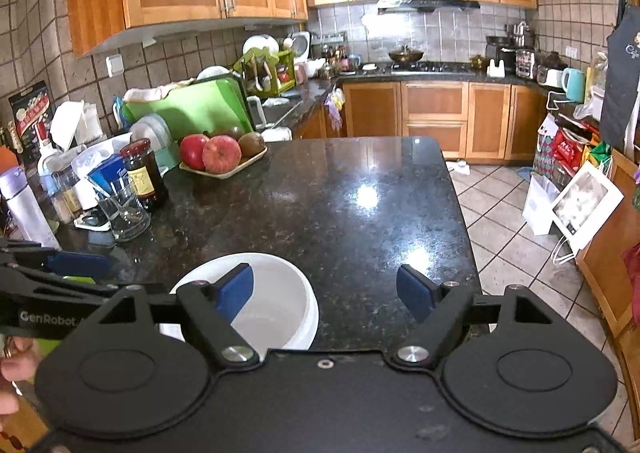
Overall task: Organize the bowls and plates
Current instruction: 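Move the left tool back to the white bowl rim and close it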
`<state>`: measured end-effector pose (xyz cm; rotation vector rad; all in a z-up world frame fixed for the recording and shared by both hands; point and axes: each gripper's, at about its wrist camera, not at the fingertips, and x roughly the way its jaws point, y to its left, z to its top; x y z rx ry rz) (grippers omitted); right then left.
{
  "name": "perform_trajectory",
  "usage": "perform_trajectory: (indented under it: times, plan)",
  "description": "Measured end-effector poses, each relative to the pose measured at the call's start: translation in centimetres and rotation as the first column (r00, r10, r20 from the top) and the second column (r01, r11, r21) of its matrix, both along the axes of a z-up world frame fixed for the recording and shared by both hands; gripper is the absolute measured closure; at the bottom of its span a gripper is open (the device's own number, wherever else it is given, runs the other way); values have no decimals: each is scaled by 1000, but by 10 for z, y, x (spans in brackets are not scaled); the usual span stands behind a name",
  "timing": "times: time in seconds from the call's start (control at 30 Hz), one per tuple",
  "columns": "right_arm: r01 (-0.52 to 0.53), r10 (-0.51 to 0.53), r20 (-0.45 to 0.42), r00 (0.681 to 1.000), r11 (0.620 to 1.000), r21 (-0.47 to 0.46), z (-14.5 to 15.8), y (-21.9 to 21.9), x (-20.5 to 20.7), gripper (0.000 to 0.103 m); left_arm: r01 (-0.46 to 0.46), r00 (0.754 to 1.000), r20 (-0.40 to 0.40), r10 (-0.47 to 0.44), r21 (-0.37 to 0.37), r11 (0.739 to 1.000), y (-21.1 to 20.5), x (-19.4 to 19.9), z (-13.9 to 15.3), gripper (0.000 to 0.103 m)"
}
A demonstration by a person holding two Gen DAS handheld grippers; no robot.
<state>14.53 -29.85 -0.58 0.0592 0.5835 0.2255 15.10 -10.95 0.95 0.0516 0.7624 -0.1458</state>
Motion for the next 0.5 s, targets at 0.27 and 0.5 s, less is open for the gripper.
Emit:
perform_trajectory:
  times: [0.27,0.5]
  plan:
    - [28,-26,80,996,999,-20,-11,8,-15,21,-59,997,51,59,-5,998,2,-10,-7,27]
    - [4,-3,71,997,1000,-12,-20,16,-15,25,-10,997,82,10,-2,1000,1,-17,-7,28]
